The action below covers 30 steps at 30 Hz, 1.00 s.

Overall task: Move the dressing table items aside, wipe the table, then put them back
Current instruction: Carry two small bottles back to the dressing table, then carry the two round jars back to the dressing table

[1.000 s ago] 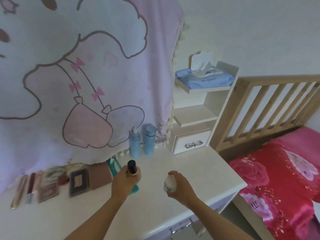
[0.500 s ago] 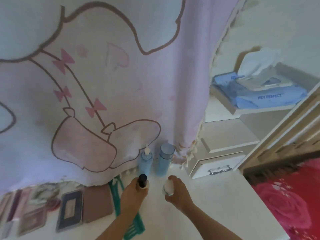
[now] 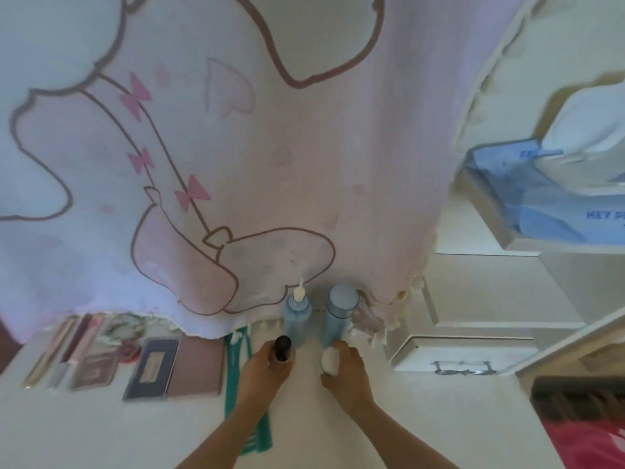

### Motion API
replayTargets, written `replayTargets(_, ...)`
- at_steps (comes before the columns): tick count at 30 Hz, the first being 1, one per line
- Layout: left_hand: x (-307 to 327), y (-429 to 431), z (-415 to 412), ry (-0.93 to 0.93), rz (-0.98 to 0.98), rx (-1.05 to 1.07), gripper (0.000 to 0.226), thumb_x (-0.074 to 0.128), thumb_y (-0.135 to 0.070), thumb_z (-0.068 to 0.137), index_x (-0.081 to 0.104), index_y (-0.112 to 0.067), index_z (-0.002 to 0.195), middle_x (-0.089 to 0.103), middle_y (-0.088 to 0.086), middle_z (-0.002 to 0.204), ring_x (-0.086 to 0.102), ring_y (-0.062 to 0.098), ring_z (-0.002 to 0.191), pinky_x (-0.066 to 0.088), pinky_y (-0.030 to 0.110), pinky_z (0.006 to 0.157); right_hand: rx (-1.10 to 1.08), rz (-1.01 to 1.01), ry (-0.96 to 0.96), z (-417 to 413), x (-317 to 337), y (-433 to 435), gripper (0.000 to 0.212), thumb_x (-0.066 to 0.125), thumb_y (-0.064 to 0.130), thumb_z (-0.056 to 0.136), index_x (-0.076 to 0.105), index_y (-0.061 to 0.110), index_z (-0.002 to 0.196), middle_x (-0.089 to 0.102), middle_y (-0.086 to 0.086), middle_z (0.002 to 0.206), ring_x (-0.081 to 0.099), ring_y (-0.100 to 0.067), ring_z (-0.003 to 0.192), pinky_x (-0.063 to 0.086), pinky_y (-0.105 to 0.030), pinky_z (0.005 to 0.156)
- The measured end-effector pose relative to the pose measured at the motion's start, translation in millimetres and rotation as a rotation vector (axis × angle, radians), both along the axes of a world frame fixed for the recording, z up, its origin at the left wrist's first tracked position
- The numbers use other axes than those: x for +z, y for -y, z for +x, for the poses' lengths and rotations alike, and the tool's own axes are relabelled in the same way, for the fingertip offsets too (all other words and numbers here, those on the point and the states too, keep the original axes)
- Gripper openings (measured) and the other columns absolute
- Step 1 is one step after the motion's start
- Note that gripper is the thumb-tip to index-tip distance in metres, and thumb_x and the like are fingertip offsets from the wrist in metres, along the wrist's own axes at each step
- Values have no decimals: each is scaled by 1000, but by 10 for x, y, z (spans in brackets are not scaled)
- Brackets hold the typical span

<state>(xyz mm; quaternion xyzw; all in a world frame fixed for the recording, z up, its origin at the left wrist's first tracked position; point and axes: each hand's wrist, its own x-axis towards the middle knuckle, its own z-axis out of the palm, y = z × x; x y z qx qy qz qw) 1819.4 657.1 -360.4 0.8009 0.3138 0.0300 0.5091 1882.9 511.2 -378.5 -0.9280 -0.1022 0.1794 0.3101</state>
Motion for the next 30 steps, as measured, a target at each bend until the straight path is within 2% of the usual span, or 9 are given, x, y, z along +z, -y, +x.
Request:
replayTargets(4,-1,32,-11,-30,32,-4,15,63,-22,84,55,-18,96,64,6,94,60,24,89,45,30,78,48,-14,6,16,-67,58,61,63,19,79,33,17,133,43,-8,125,43,-25,116,38,-27,94)
replayTargets(6,-61,0,-76,-37,77,0,38,67,-16,80,55,-17,117,62,6,113,57,22,103,44,30,86,55,-95,108,-23,-32,67,70,71,26,74,33,17,133,44,-9,127,45,-26,115,40,-31,94)
replayTargets(8,-72,-50,-183,-58,101,39,61,68,-12,79,43,-16,134,53,6,130,50,22,118,40,30,95,77,-176,338,-87,5,67,85,88,34,47,44,17,118,60,-11,106,61,-29,92,52,-37,72)
replayTargets(10,-35,-99,-330,-87,117,102,63,66,-15,82,38,-19,137,51,4,132,52,22,117,41,30,92,129,-204,463,-221,97,36,91,90,36,26,46,18,103,66,-8,83,63,-27,70,51,-33,53)
replayTargets(14,51,-231,-723,-73,205,210,58,67,-22,82,42,-20,134,56,1,126,52,19,112,43,29,90,322,-144,613,-475,269,-212,88,88,37,24,45,19,99,65,-4,78,48,-22,77,50,-31,53)
replayTargets(19,272,-566,-1440,-104,359,379,57,63,-23,85,40,-18,137,52,1,133,46,19,121,41,28,99,575,-132,666,-894,541,-801,73,90,38,24,60,22,89,64,-2,75,64,-22,66,52,-33,53)
replayTargets(21,397,-727,-1819,-99,399,469,55,62,-23,86,40,-18,137,52,2,131,46,19,122,41,29,99,643,-125,699,-1105,649,-1052,65,90,38,26,65,20,82,65,-5,78,65,-25,68,52,-35,54)
replayTargets(25,644,-998,-2756,-76,448,659,49,57,-18,89,42,-14,136,52,7,130,42,22,124,38,32,99,814,-96,717,-1707,862,-1563,74,91,41,28,60,21,92,68,-10,83,66,-29,73,54,-42,56)
replayTargets(30,897,-1151,-4226,-152,608,855,49,53,-24,91,41,-14,138,45,3,140,33,22,132,30,31,105,1038,-88,797,-2821,1163,-2144,70,88,48,30,73,21,92,71,-13,97,69,-30,88,53,-54,68)
